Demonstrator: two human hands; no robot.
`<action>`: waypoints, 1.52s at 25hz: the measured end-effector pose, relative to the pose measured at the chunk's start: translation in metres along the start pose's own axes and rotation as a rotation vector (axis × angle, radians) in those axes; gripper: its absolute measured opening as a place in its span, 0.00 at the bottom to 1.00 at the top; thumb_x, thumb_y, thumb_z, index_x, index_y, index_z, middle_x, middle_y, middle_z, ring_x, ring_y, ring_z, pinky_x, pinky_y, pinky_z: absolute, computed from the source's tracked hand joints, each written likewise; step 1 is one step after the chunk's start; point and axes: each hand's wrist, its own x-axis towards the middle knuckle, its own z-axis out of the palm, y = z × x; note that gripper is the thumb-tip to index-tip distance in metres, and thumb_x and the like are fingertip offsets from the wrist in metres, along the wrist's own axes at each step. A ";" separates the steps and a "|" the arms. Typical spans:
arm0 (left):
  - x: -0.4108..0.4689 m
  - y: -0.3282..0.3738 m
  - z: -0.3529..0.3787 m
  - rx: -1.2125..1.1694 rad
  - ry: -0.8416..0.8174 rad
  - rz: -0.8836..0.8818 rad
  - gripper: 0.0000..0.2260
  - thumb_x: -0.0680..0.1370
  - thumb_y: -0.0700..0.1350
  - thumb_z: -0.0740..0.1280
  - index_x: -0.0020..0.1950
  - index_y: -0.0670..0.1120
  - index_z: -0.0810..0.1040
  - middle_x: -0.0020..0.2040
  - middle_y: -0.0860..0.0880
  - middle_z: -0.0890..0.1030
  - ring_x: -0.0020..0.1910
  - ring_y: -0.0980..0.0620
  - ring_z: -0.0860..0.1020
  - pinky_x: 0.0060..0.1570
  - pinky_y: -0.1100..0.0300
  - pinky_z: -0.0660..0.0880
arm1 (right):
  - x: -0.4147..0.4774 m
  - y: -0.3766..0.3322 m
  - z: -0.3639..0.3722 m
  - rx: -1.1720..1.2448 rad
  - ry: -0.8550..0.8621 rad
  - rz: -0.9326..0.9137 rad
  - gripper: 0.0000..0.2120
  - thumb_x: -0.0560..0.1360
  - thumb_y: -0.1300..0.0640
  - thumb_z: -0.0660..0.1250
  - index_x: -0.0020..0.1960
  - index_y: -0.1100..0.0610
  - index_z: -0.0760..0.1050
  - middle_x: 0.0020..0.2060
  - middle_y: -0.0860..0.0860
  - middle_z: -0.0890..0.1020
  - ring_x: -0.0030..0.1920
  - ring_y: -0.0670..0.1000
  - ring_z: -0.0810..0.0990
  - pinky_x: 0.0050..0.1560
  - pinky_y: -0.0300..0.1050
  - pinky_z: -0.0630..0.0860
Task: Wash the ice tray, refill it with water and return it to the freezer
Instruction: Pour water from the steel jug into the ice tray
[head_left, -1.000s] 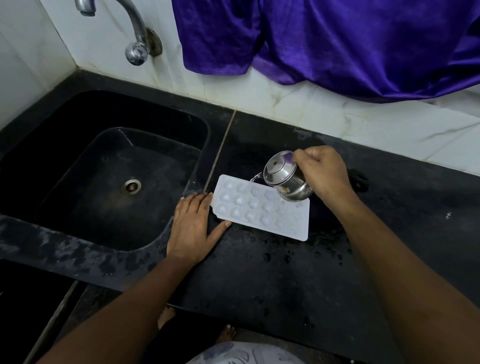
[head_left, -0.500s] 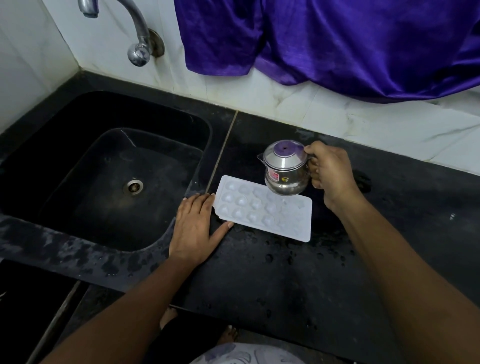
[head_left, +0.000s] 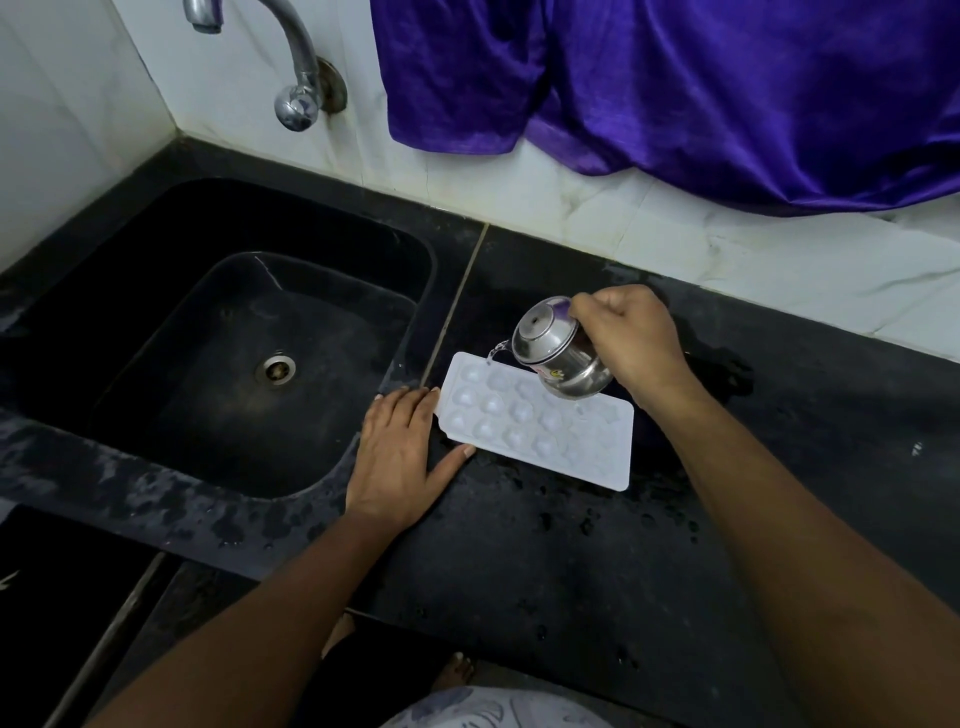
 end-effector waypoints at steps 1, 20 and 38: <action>0.000 0.000 0.000 -0.002 0.002 0.001 0.36 0.81 0.71 0.58 0.78 0.47 0.70 0.75 0.47 0.75 0.78 0.45 0.67 0.82 0.43 0.58 | 0.000 -0.001 0.000 -0.027 0.001 -0.006 0.20 0.72 0.46 0.65 0.34 0.63 0.71 0.24 0.50 0.69 0.27 0.49 0.69 0.36 0.55 0.73; 0.000 0.000 0.000 -0.014 -0.001 -0.006 0.35 0.81 0.69 0.61 0.79 0.46 0.70 0.75 0.46 0.74 0.78 0.45 0.67 0.82 0.42 0.58 | -0.008 0.000 -0.015 0.529 -0.050 0.253 0.20 0.77 0.56 0.66 0.27 0.49 0.67 0.25 0.46 0.62 0.24 0.45 0.58 0.24 0.38 0.55; -0.001 0.002 -0.003 -0.001 -0.008 -0.009 0.36 0.81 0.70 0.59 0.78 0.44 0.70 0.75 0.45 0.75 0.78 0.43 0.68 0.82 0.41 0.58 | -0.026 -0.015 -0.001 -0.115 -0.086 -0.061 0.20 0.76 0.51 0.66 0.32 0.64 0.72 0.26 0.59 0.73 0.29 0.54 0.72 0.40 0.60 0.78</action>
